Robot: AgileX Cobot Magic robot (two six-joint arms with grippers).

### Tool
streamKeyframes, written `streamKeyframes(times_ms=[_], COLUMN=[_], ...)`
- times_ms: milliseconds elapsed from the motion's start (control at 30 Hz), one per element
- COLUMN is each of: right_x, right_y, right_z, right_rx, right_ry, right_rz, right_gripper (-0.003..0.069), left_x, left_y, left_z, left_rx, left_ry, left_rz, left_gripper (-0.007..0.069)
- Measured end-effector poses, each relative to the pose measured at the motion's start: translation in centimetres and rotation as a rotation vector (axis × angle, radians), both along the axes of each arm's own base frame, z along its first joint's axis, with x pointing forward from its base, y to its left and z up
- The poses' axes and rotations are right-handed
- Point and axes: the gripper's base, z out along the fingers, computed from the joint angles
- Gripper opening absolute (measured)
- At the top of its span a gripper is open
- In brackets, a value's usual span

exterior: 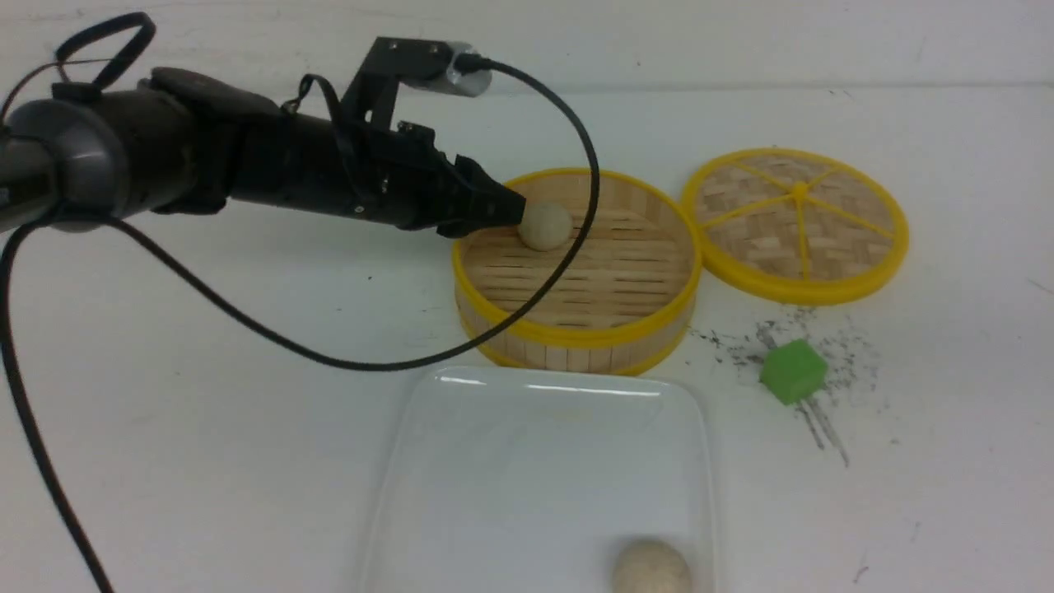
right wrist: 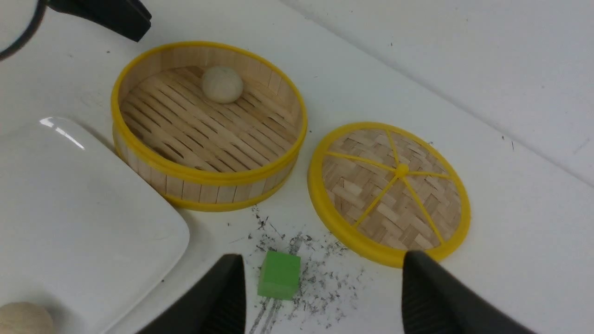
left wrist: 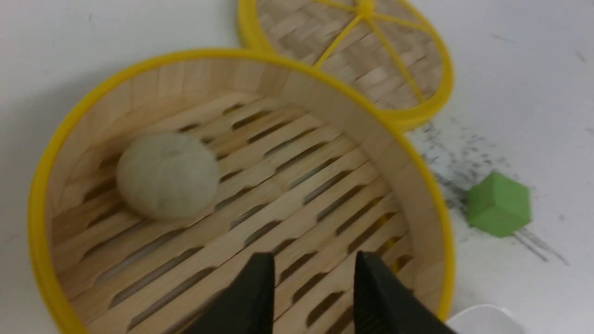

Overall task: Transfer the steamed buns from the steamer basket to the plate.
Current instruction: Use the left arm to grab the steamed stuffed bun that is closest to it

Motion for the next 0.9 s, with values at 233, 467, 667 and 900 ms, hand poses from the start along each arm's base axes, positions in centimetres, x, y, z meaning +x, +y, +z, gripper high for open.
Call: streamKeyframes(times_ms=[233,467,667,900], right_x=[0.0,0.0,0.0,0.0], right_y=[-0.2,-0.3,-0.4,-0.4], right_z=[-0.1,-0.3,-0.3,-0.4], right_rx=[-0.034,-0.063,-0.076,-0.083], right_ry=[0.002,0.009,0.005,0.020], right_rz=[-0.006,-0.011,-0.014,-0.013], right_gripper=[0.0453,0.0453,0.0453,0.0453], left_x=[1.3,2.9,3.0,3.0], left_y=[0.1,-0.1,-3.2,-5.9], left_z=[-0.7,-1.8,-3.8,-3.8], left_rx=[0.074,0.039,0.068,0.120], left_ry=[-0.043,-0.022,-0.039,-0.139], left_rz=[0.010,0.079,-0.001,0.035], left_gripper=[0.0389,0.0473,0.0448,0.0415])
